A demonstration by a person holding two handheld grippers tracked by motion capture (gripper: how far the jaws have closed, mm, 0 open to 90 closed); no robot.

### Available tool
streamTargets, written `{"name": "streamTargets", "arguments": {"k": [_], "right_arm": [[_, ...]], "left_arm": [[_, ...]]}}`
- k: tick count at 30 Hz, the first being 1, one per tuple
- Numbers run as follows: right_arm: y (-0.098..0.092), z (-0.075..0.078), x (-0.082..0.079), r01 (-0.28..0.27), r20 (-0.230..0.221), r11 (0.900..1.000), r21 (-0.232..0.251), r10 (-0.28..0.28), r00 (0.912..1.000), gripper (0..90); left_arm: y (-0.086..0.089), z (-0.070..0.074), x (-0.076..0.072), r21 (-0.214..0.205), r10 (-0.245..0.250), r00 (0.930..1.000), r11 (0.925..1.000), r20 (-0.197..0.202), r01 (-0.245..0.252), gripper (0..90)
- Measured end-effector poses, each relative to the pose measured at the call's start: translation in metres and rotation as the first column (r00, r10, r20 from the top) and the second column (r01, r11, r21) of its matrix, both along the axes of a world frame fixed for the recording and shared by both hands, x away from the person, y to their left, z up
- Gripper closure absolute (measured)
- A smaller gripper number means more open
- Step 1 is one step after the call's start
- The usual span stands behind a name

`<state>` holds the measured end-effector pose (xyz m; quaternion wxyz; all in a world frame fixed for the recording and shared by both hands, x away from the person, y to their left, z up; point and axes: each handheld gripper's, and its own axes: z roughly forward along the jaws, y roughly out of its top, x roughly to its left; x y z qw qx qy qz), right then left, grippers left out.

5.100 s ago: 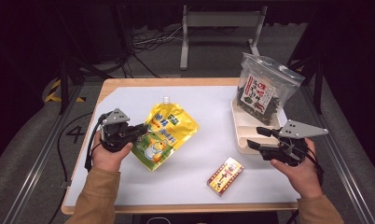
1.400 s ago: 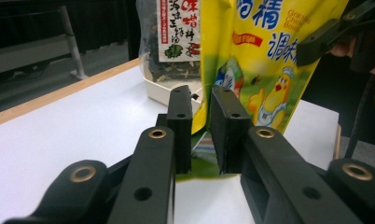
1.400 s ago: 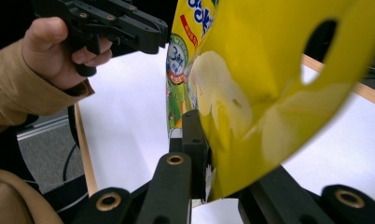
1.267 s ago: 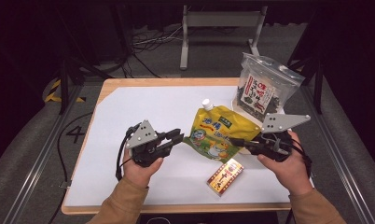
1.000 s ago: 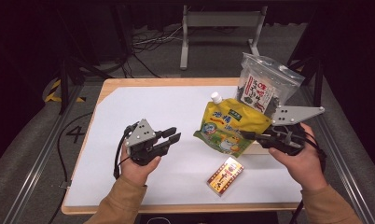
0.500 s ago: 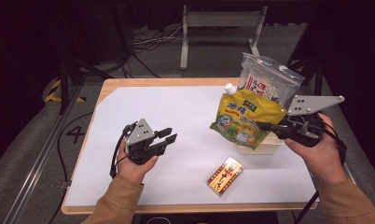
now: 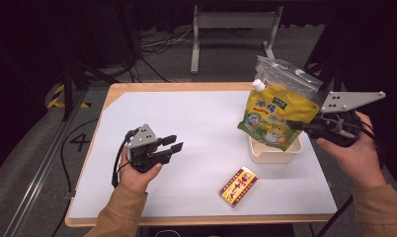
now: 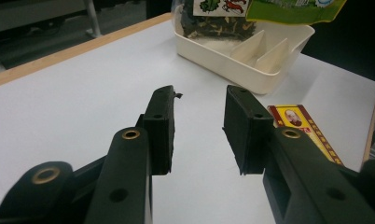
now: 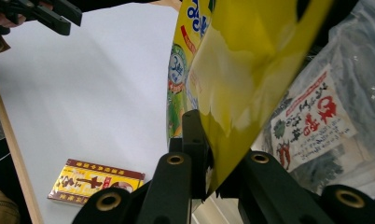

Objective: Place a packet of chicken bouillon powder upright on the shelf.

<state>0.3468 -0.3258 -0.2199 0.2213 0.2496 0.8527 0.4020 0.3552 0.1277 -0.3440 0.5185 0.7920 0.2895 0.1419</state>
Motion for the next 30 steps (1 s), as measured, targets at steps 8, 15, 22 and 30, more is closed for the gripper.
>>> {"name": "streamTargets", "arguments": {"k": [8,15,22,30], "right_arm": [[-0.012,0.0,0.008,0.022,0.013,0.9997,-0.012,-0.022,0.9997,85.5],[-0.025,-0.003,0.016,0.038,0.019,0.9993,-0.001,-0.037,0.9991,85.5],[-0.033,-0.007,0.024,0.038,0.024,0.9992,-0.015,-0.037,0.999,85.5],[-0.04,-0.013,0.032,0.013,0.018,0.9992,-0.037,-0.012,0.9998,85.5]], "left_arm": [[0.006,-0.001,0.003,-0.012,0.027,0.9994,0.9996,-0.022,-0.027,60.6],[0.012,-0.002,0.005,-0.015,0.047,0.9986,0.9988,-0.023,-0.047,59.7],[0.016,-0.002,0.005,-0.023,0.064,0.9974,0.9977,-0.034,-0.064,59.7],[0.016,-0.003,0.007,-0.017,0.066,0.9971,0.9976,-0.038,-0.067,59.7]]}}
